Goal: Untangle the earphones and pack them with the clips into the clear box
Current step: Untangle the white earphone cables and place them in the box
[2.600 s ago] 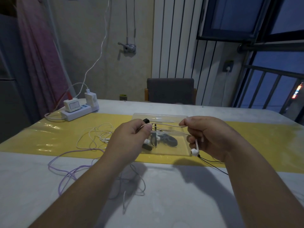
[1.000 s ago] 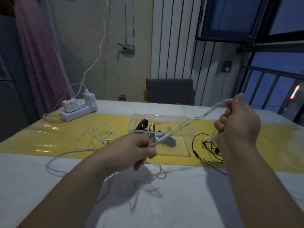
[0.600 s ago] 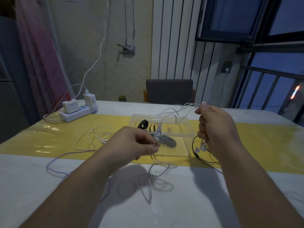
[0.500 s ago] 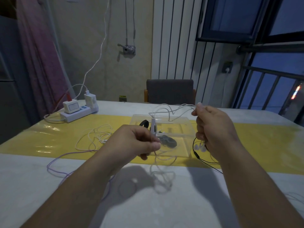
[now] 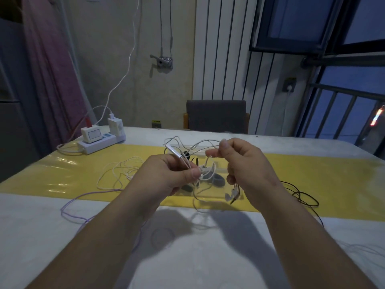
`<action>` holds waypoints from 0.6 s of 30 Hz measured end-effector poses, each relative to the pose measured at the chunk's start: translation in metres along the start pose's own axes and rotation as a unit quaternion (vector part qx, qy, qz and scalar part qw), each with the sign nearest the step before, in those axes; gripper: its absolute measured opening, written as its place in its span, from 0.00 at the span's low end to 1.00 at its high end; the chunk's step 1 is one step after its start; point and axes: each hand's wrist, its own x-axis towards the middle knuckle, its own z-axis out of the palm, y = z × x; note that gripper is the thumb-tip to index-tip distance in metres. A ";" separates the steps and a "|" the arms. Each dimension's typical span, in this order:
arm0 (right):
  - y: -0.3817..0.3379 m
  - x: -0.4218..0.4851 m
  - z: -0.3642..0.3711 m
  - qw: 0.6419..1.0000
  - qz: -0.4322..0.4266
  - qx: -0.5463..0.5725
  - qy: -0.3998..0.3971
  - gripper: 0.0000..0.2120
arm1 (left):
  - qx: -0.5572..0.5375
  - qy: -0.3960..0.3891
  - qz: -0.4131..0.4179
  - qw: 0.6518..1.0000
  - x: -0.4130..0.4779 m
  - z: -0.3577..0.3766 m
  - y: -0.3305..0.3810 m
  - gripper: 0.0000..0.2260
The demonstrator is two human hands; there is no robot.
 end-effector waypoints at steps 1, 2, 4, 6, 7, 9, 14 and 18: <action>-0.001 -0.001 0.001 1.000 -0.004 0.002 -0.013 0.15 | 0.001 -0.001 0.000 1.000 0.000 0.000 0.000 0.05; -0.001 -0.001 0.002 1.000 -0.006 0.001 -0.026 0.15 | 0.002 0.002 0.000 1.000 0.000 0.000 0.000 0.05; 0.000 -0.002 0.002 0.999 0.002 0.011 -0.047 0.18 | -0.001 0.024 0.002 1.000 0.002 0.000 -0.002 0.01; 0.000 -0.003 0.001 0.997 0.027 0.021 -0.068 0.24 | -0.015 0.057 0.011 0.998 0.004 0.000 -0.004 0.03; -0.001 -0.004 0.000 0.995 0.039 0.015 -0.086 0.27 | -0.022 0.072 0.017 0.997 0.005 0.000 -0.004 0.03; -0.001 -0.005 -0.002 0.990 0.048 0.001 -0.133 0.29 | -0.040 0.096 0.024 0.994 0.004 0.002 -0.002 0.01; 0.001 -0.004 -0.007 0.987 0.008 -0.067 -0.144 0.07 | -0.073 0.141 0.027 0.987 0.009 -0.002 -0.003 0.10; -0.002 -0.004 -0.011 0.988 0.021 -0.049 -0.147 0.10 | -0.219 0.132 0.008 0.967 0.012 0.000 -0.005 0.13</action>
